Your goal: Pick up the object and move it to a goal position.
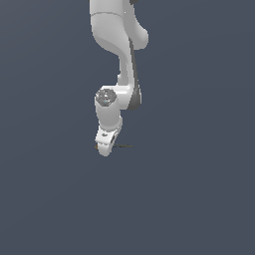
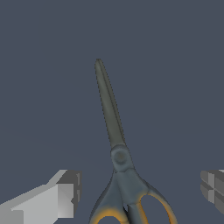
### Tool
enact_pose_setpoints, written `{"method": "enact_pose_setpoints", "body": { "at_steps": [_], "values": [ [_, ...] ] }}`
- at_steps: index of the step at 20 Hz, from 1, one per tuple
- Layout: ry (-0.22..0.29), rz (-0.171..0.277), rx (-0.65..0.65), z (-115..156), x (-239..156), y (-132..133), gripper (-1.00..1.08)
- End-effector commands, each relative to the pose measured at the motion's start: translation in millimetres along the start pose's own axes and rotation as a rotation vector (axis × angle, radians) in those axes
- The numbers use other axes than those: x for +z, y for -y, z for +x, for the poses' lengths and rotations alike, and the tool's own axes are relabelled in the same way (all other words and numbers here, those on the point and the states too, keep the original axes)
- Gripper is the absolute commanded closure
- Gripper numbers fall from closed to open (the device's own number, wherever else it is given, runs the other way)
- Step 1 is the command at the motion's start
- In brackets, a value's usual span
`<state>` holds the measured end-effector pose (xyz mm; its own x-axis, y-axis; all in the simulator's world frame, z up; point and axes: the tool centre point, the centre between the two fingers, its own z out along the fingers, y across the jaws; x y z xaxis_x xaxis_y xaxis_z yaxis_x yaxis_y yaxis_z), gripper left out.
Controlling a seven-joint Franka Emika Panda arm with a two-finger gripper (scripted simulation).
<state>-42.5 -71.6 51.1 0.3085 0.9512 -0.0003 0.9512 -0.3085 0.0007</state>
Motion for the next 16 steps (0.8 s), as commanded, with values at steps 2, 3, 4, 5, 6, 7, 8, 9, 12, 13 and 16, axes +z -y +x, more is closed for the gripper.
{"method": "enact_pose_setpoints", "body": {
  "at_steps": [2,3,4,5,6,7,8,9,12,13,16],
  "values": [
    [0.0,0.001,-0.002,0.0,13.7,0.9,-0.92],
    [0.0,0.001,-0.002,0.0,19.1,1.1,-0.92],
    [0.0,0.001,-0.003,0.1,24.5,1.3,-0.92],
    [0.0,0.001,-0.003,-0.2,29.1,1.3,-0.92],
    [0.0,0.001,-0.004,0.0,33.0,1.3,-0.92],
    [0.0,0.001,-0.004,-0.1,36.3,1.2,-0.92],
    [0.0,0.001,-0.004,-0.2,38.9,1.1,-0.92],
    [0.0,0.001,-0.004,-0.3,40.9,0.9,-0.92],
    [0.0,0.001,-0.004,-0.3,43.4,0.6,-0.92],
    [0.0,0.001,-0.004,-0.3,43.4,0.6,1.08],
    [0.0,0.001,-0.004,-0.3,43.4,0.6,1.08]
  ]
}}
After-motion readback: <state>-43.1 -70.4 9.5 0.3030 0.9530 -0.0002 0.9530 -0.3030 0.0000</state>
